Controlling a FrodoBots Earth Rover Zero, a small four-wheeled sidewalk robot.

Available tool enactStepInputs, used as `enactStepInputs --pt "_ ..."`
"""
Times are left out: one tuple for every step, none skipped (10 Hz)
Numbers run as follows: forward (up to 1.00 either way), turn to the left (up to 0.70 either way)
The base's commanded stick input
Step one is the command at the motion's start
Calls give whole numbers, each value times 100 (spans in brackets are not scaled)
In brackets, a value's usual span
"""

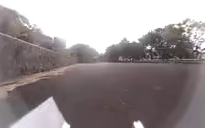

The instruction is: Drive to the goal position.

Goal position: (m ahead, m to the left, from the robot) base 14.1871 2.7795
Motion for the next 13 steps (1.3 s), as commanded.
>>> enactStepInputs --pt "100 0" --pt "100 0" --pt "100 0" --pt "100 0" --pt "100 0" --pt "100 0" --pt "100 0" --pt "100 0" --pt "100 0" --pt "100 0" --pt "100 0" --pt "100 0" --pt "100 0"
